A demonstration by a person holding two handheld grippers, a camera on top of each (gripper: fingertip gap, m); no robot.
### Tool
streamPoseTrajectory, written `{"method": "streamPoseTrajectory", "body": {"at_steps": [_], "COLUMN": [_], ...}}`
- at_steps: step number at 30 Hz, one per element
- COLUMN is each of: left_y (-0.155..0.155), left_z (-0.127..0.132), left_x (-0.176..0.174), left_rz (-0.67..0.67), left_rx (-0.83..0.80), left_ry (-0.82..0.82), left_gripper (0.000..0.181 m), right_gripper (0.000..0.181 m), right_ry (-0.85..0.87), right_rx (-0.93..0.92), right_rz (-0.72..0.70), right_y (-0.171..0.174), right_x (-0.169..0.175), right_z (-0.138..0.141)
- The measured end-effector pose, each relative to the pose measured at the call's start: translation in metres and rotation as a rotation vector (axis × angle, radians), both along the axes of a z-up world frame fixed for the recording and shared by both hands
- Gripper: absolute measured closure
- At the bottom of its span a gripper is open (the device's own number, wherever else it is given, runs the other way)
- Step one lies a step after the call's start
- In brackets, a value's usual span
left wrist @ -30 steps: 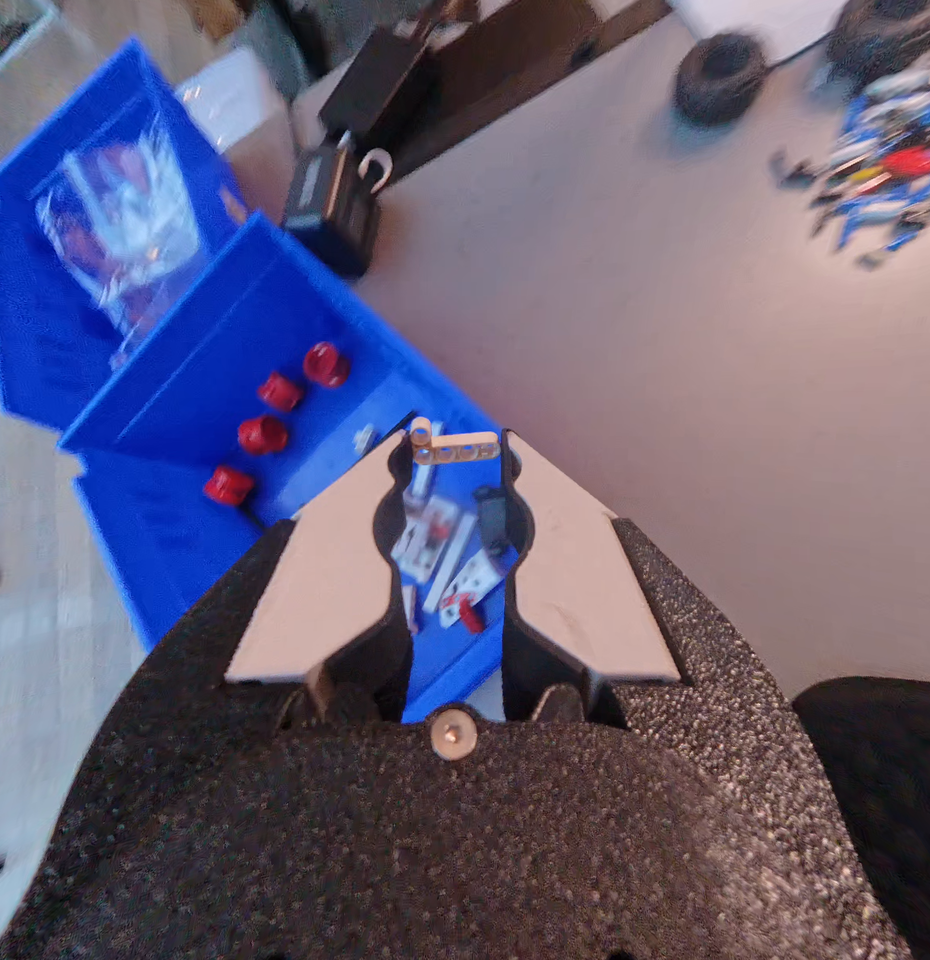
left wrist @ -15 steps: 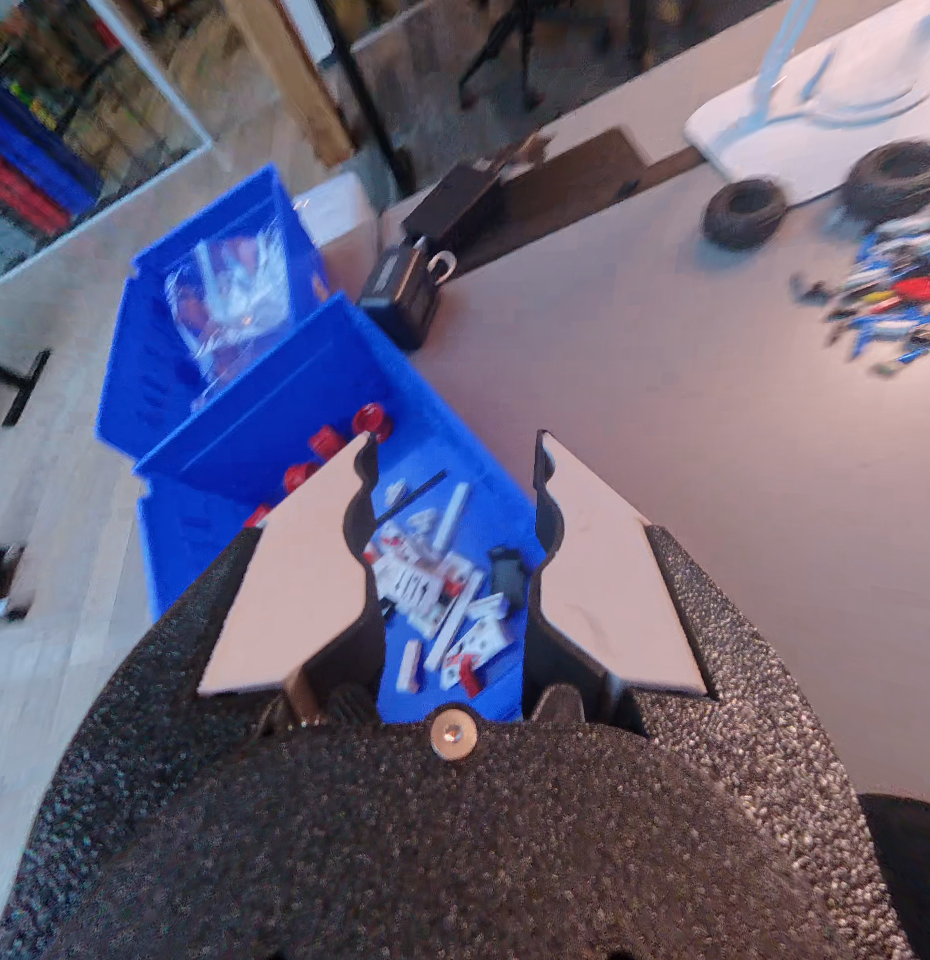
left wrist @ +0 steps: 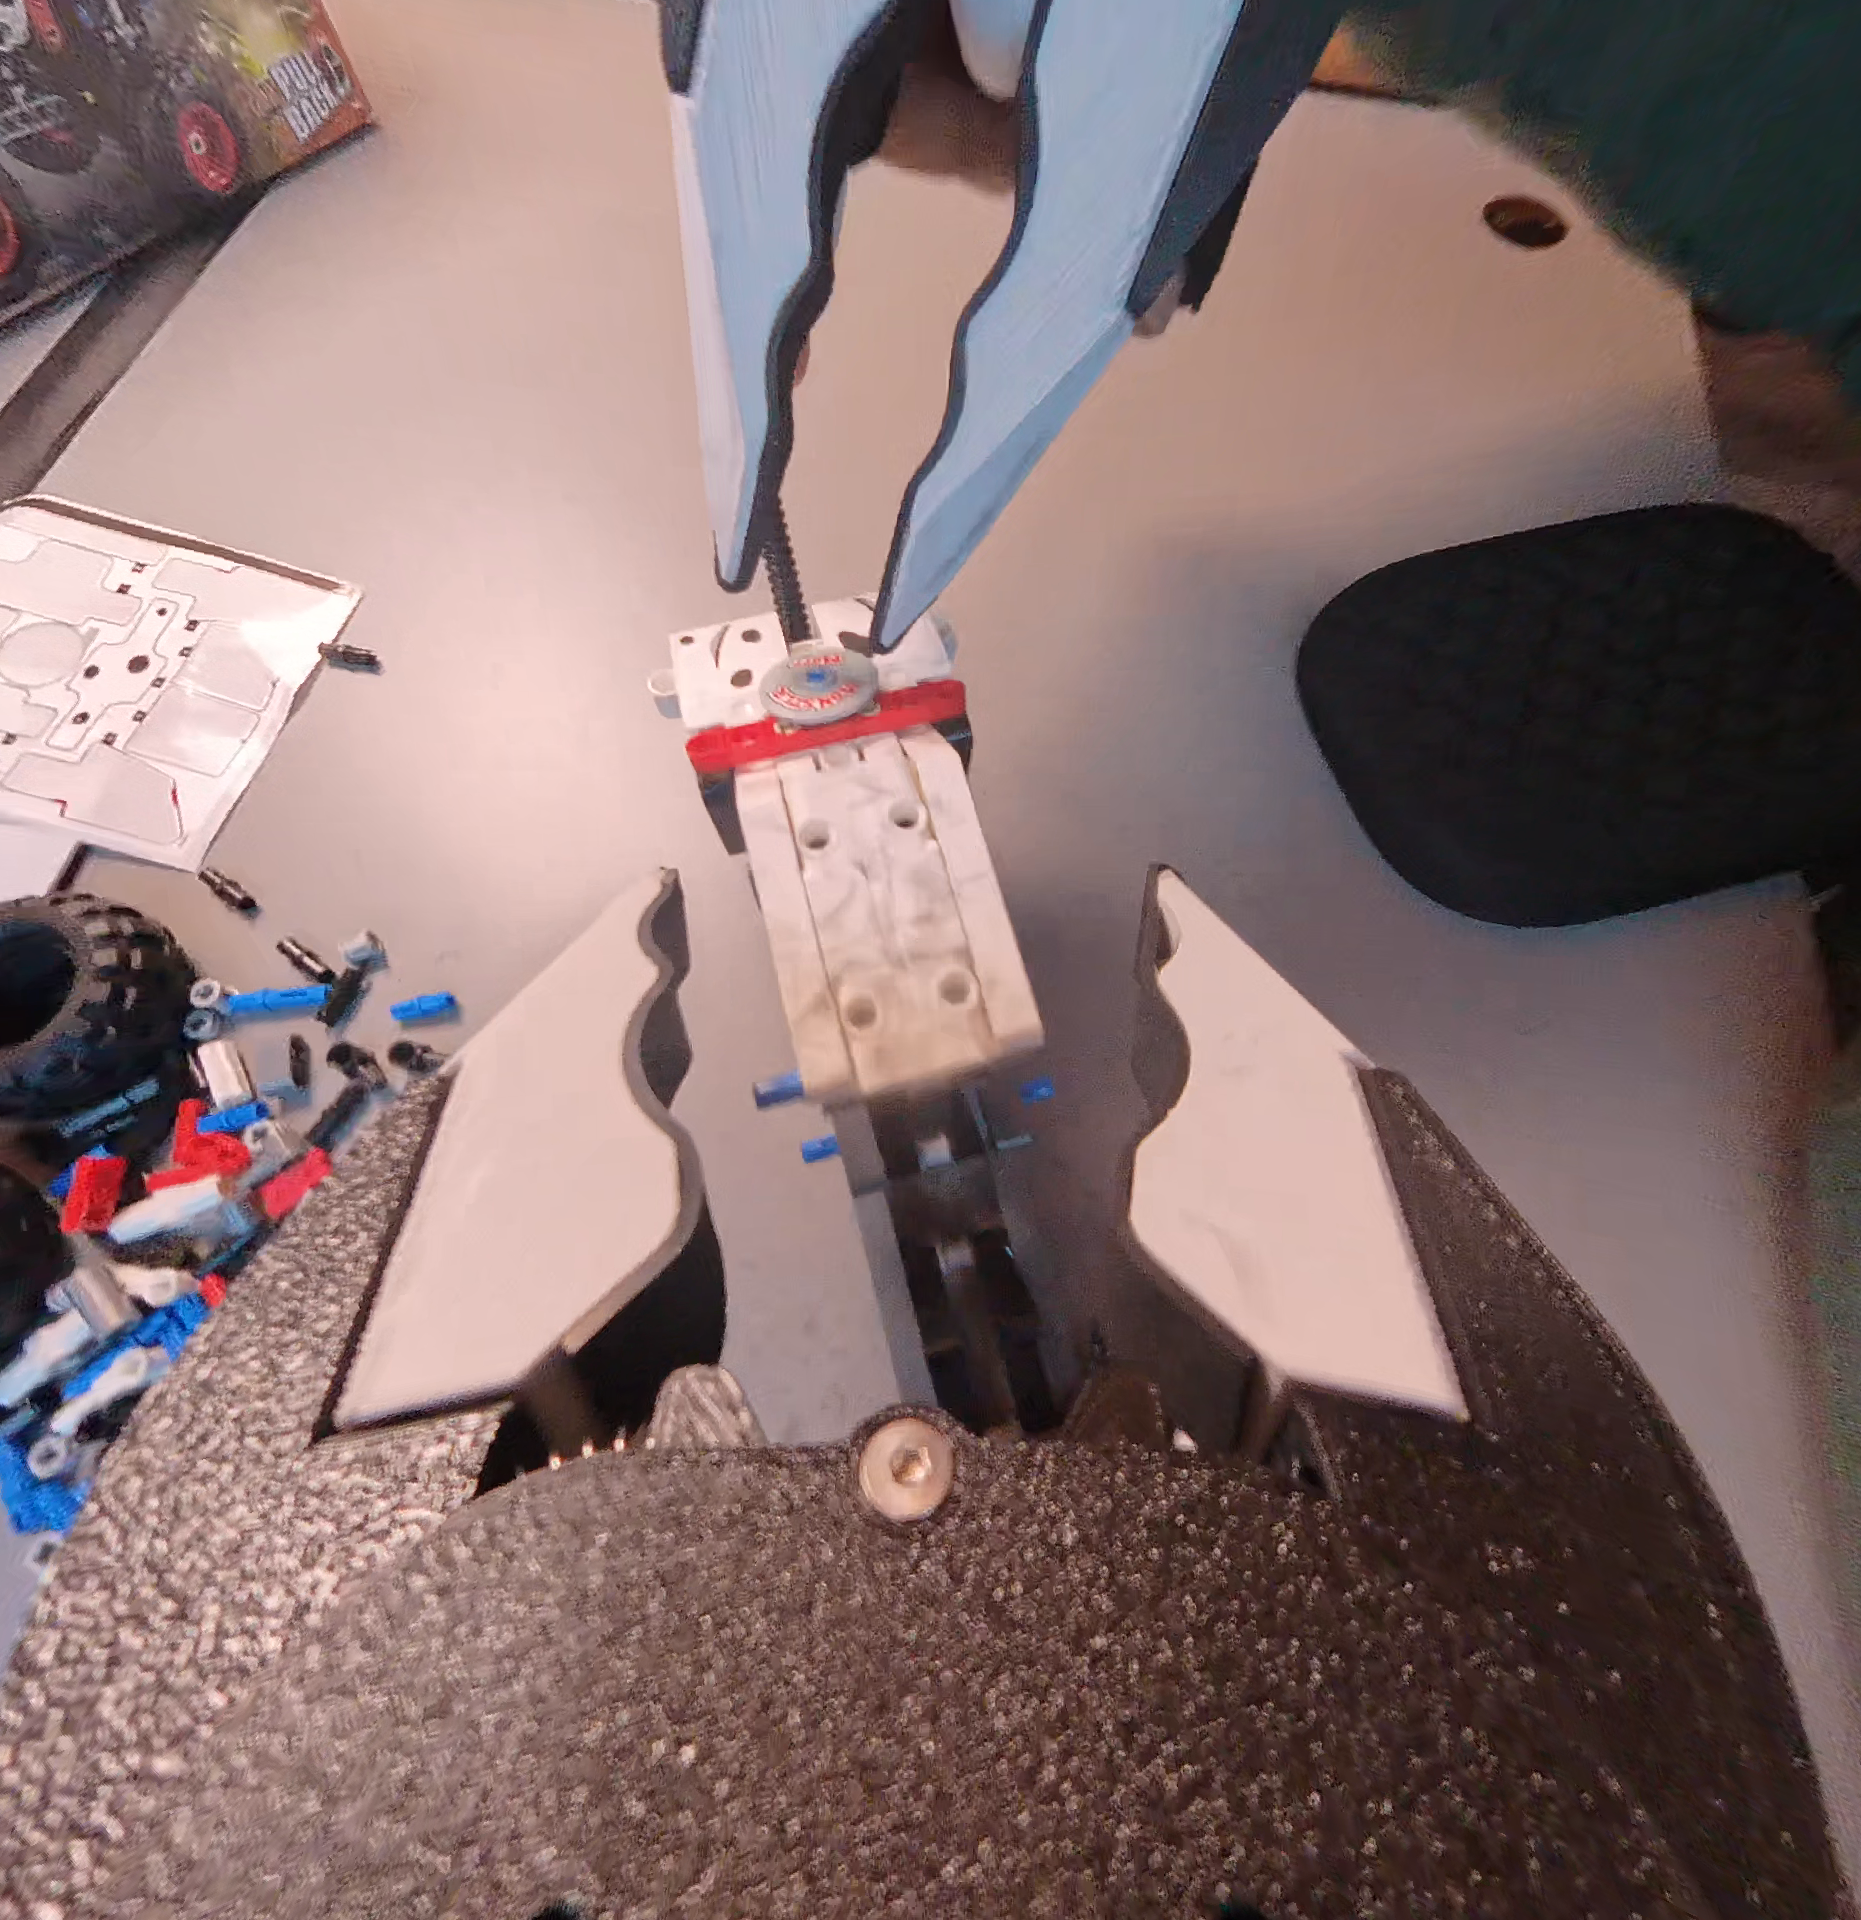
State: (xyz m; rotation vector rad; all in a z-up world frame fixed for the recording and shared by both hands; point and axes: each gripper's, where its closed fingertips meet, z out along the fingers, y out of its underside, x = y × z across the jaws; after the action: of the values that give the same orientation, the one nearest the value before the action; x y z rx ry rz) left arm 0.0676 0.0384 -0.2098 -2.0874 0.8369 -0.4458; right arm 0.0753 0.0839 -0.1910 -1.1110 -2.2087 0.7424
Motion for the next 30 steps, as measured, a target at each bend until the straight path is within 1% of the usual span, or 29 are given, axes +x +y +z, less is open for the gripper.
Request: {"method": "streamPoseTrajectory", "body": {"at_steps": [1,2,4,6,9,13,16,19,20,23,25,26,30], "left_y": [0.009,0.014,0.014,0.011,-0.006,-0.019,-0.025,-0.025,-0.025,-0.024,-0.021,-0.018,-0.014], "left_z": [-0.006,-0.012,-0.016,-0.016,-0.016,-0.016,-0.015,-0.015,-0.014,-0.010,-0.011,-0.011,-0.017], "left_x": [0.001,0.000,0.006,0.006,0.005,-0.003,-0.003,-0.003,-0.002,0.002,0.003,0.004,0.007], "left_rz": [-0.004,-0.009,-0.065,-0.097,-0.180,-0.193,-0.203,-0.199,-0.197,-0.196,-0.182,-0.171,-0.141], "left_rx": [-0.011,-0.027,-0.066,-0.067,-0.077,-0.085,-0.097,-0.092,-0.090,-0.065,-0.063,-0.062,-0.072], "left_ry": [0.042,0.080,0.080,0.090,0.119,0.117,0.078,0.072,0.069,0.040,0.035,0.024,0.009], "left_gripper": [0.095,0.101,0.123,0.126,0.129,0.131,0.133,0.133,0.132,0.121,0.119,0.111,0.116], "right_gripper": [0.158,0.158,0.155,0.153,0.151,0.157,0.154,0.152,0.152,0.155,0.156,0.156,0.156], "right_ry": [-0.039,-0.079,-0.162,-0.247,-0.339,-0.341,-0.356,-0.391,-0.406,-0.421,-0.426,-0.424,-0.434], "right_rx": [0.034,0.066,0.130,0.155,0.156,0.139,0.112,0.054,0.032,0.031,0.035,0.036,0.073], "right_rz": [0.036,0.071,0.131,0.195,0.275,0.318,0.320,0.305,0.298,0.277,0.264,0.256,0.238], "right_y": [0.000,-0.001,-0.002,-0.006,-0.020,-0.039,-0.049,-0.053,-0.055,-0.054,-0.053,-0.053,-0.056], "right_x": [0.000,0.000,0.000,0.003,0.006,0.001,-0.001,-0.001,-0.001,-0.002,-0.003,-0.005,-0.007], "right_z": [0.002,0.003,0.002,-0.003,-0.014,-0.014,-0.015,-0.014,-0.014,-0.015,-0.016,-0.016,-0.016]}}
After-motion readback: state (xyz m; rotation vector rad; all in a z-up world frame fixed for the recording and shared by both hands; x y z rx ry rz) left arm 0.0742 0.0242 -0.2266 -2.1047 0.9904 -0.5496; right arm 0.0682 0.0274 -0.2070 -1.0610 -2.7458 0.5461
